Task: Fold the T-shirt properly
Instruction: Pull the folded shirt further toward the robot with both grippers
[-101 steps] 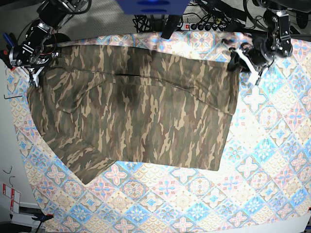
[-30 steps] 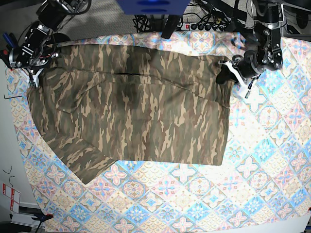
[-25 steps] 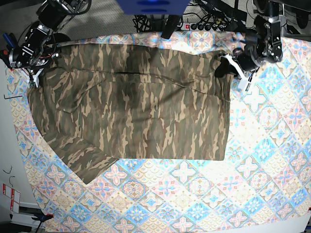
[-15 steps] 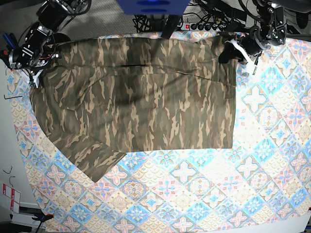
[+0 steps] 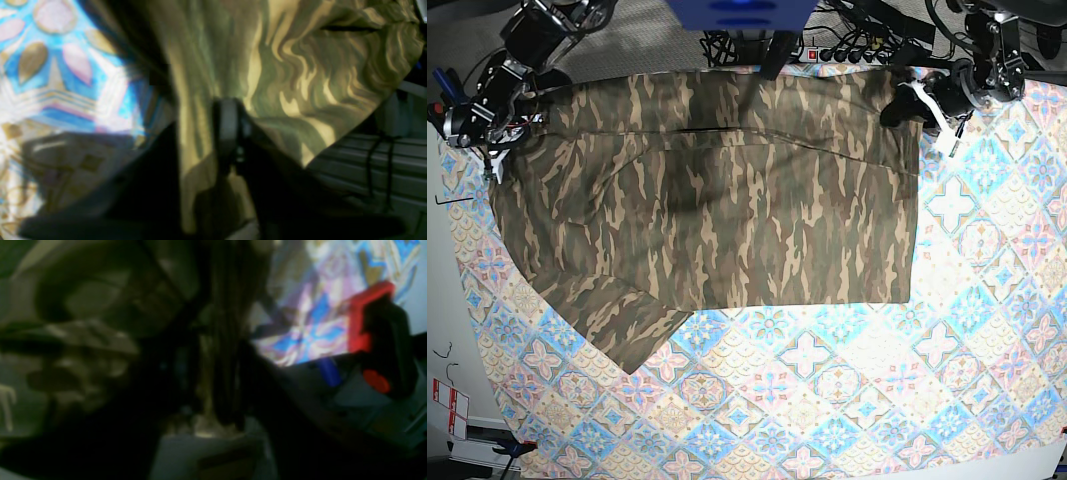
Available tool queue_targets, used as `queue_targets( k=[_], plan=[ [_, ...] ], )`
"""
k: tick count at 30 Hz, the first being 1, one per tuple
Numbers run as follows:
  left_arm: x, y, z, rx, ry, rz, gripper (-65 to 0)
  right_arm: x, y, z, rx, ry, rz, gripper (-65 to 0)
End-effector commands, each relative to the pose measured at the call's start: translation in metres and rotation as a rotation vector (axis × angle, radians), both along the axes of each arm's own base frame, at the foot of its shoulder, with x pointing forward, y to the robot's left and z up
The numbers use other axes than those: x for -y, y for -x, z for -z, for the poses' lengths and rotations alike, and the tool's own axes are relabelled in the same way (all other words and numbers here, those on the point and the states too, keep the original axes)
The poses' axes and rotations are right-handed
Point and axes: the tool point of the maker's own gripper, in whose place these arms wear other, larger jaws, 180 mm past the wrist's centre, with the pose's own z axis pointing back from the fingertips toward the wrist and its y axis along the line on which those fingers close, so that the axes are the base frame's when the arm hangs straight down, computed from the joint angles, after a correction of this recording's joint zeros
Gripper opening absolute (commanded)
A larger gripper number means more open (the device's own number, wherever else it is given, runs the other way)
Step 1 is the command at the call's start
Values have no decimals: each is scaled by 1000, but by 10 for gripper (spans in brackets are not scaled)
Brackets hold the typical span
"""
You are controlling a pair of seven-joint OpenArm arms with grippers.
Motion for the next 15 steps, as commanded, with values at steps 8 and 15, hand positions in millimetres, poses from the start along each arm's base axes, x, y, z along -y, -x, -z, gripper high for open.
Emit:
queue_targets(
  k=[8,15],
  plan=[
    [-47,2,11,-112,-233,74,-389,20,-18,-39,74,117,-14,-322],
    [-64,-32,-27,38,-284,0,-389,33,-37,-81,168,224,-31,-322]
  ],
)
